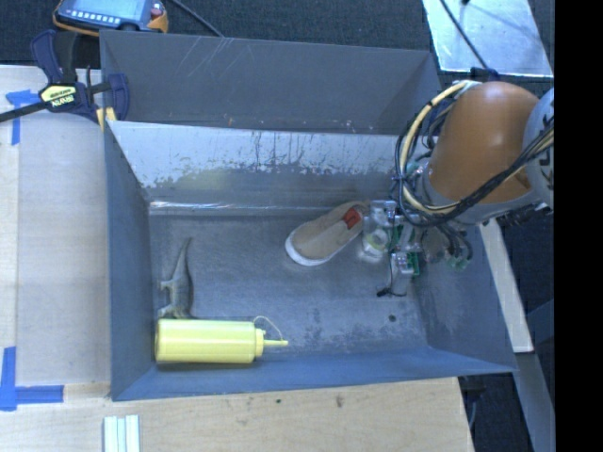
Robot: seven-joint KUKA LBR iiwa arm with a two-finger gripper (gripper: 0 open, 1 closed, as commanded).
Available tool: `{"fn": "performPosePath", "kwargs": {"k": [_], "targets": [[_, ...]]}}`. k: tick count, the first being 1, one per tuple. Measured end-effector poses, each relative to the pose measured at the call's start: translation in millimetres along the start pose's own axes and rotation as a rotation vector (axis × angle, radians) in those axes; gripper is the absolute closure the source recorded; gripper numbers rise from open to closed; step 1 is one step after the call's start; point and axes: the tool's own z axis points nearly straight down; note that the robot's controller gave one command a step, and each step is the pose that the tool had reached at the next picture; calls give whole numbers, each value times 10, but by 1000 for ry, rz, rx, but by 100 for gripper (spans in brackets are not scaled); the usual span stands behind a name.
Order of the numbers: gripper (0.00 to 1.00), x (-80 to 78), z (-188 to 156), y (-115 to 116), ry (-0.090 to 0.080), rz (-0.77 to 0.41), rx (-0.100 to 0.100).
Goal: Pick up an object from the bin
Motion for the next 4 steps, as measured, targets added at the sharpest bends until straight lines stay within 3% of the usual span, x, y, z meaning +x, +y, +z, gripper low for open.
{"fn": "performPosePath", "kwargs": {"k": [1,2,3,4], "targets": [[0,-16,-49,3,-8,-2,1],[0,-316,367,-72,-18,-189,4],[0,-465,722,-122,-13,-199,0],[0,-511,830,-185,-6,48,-2]]}}
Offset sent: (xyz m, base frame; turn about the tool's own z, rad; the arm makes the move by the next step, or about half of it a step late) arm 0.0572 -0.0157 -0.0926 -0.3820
